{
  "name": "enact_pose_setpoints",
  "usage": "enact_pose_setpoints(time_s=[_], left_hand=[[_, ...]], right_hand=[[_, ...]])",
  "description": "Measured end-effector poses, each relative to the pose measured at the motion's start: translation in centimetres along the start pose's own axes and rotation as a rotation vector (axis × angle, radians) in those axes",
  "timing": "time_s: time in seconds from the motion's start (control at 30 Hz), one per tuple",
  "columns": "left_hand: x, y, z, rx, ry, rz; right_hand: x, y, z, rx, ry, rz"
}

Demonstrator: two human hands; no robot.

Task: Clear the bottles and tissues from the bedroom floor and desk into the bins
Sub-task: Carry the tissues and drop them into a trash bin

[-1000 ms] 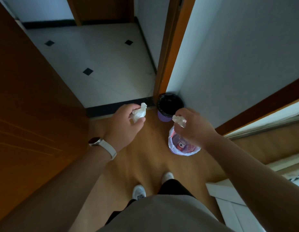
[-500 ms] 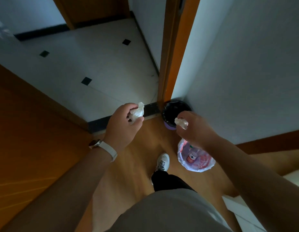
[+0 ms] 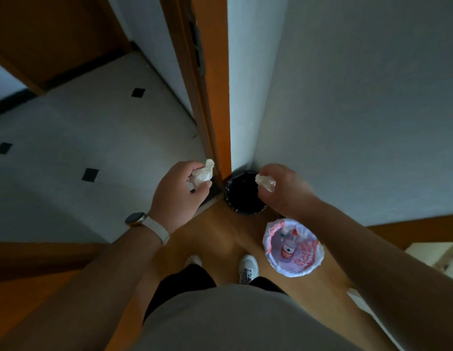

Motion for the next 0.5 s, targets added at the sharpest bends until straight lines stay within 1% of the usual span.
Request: enact_pose_setpoints(time_s=[0.07, 0.23, 0.37, 0.5], left_hand=[[-1.1, -2.3, 0.3, -0.051, 0.005, -0.053], [-5.0, -8.1, -0.7, -0.139, 0.043, -0.234], [-7.5, -12.2, -2.1, -0.193, 0.083, -0.408], [-10.5, -15.3, -3.6, -0.237, 0.079, -0.571]], right_hand=[[0.3, -1.0, 0.7, -0.032, -0.001, 0.044], [-0.3, -2.8, 2.5, -0.198, -0.056, 0.156], [-2.5, -3.4, 3.0, -0.348, -0.024, 0.157], [-3.8, -4.4, 3.6, -0.478, -0.033, 0.214]])
Point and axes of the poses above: each hand's wrist, its own y-axis away from the middle knuckle, its own x-axis out of the back of the hand, z = x × y, the point moved 10 cm from there along -y, towards the middle knuckle, and after that the axes turned 1 degree about y, right-handed, at the moved point
